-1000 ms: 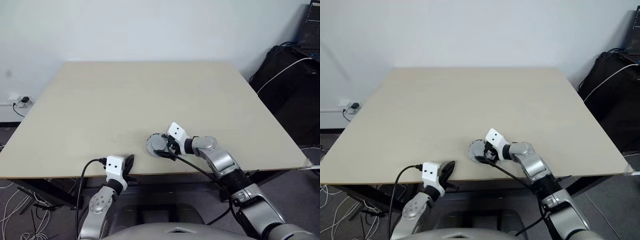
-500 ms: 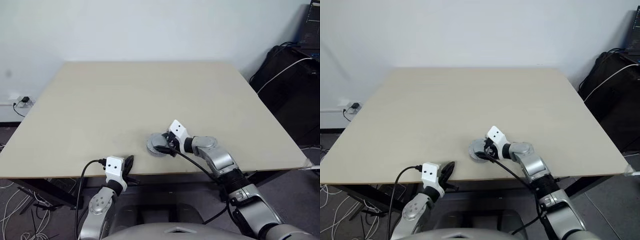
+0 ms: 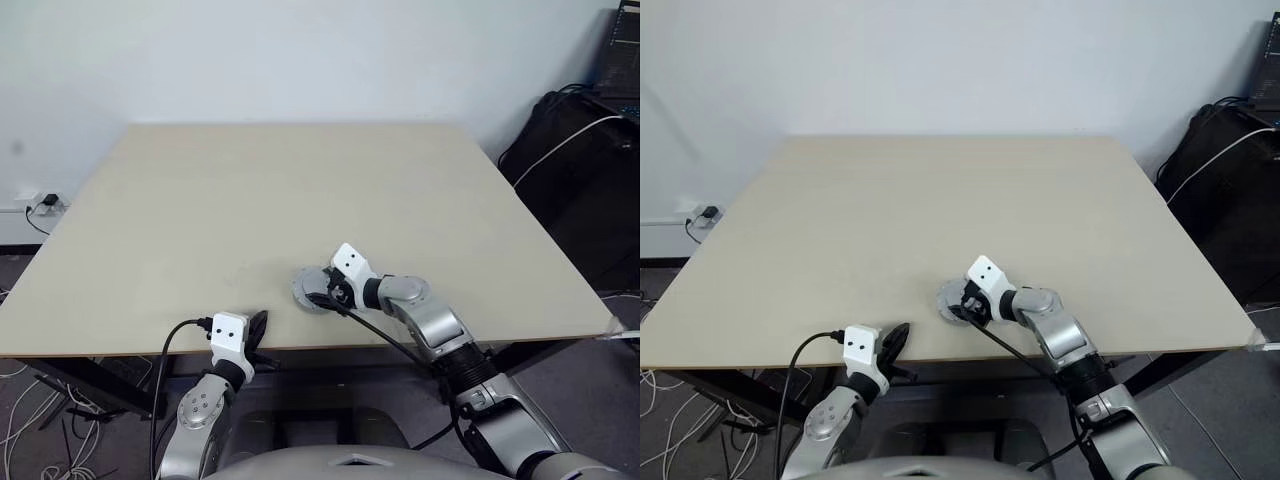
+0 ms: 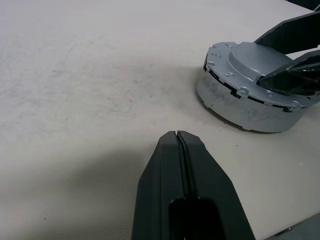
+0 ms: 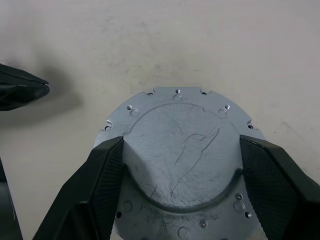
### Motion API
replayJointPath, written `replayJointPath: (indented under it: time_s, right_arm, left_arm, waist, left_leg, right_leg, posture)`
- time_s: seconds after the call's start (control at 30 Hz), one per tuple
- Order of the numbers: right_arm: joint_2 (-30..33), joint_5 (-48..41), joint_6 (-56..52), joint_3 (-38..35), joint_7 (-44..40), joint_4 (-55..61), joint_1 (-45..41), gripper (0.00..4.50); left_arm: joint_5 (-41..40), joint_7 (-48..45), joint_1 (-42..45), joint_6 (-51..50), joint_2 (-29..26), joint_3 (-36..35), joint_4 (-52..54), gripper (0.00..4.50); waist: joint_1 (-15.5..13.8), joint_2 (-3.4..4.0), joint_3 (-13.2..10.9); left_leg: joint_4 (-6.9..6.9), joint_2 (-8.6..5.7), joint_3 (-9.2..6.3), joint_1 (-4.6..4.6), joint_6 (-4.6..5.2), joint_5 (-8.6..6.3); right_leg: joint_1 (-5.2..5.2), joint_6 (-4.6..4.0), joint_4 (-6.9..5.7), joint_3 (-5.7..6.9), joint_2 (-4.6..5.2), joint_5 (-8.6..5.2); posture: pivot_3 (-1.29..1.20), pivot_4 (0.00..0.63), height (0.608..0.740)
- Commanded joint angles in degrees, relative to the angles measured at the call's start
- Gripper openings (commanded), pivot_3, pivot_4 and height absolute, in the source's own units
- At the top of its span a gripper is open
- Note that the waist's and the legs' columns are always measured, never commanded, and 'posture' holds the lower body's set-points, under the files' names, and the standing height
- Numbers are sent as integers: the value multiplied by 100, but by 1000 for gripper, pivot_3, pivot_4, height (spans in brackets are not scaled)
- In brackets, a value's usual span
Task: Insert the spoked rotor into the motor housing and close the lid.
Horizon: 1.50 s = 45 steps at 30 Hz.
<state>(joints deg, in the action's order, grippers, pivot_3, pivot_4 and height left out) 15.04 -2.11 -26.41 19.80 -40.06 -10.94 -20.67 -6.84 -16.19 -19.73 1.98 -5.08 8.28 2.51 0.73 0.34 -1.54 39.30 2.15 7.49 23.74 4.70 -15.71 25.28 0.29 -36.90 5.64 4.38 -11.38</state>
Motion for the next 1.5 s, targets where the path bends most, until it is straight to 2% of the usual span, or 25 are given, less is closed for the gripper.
replayJointPath:
  time_s: [0.03,0.37,0.7,1.17,1.5]
  right_arm:
    - [10,133,-203,-8,150,83,-110,3193]
    - [227,310,-661,302,4,128,-226,3193]
    - [98,315,-1109,269,258,78,-286,3193]
    - [175,364,-1236,354,275,32,-336,3193]
    - [147,344,-1257,373,312,30,-339,3193]
  left_arm:
    - [-1,15,36,128,14,-22,273,0]
    - [2,3,36,113,11,-8,281,0]
    - [-1,8,8,91,3,-9,316,0]
    - [-12,0,44,48,16,3,315,0]
    - [-284,-63,1165,-298,68,-297,-71,0]
  waist:
    - [0,3,3]
    - [-6,30,36]
    - [-7,32,45]
    - [-8,37,51]
    - [-11,37,55]
  left_leg:
    - [0,0,0,-1,0,0]
    - [1,0,-1,-8,0,0]
    - [1,0,-2,-12,0,0]
    - [1,0,-3,-14,0,0]
    - [1,-1,-4,-15,0,0]
  right_leg:
    - [-2,0,0,0,0,0]
    - [-10,0,0,1,1,0]
    - [-13,1,0,2,2,0]
    - [-16,1,0,3,6,0]
    - [-19,2,2,5,3,1]
  posture:
    - [0,0,740]
    - [0,0,740]
    - [0,0,740]
    - [0,0,740]
    - [0,0,740]
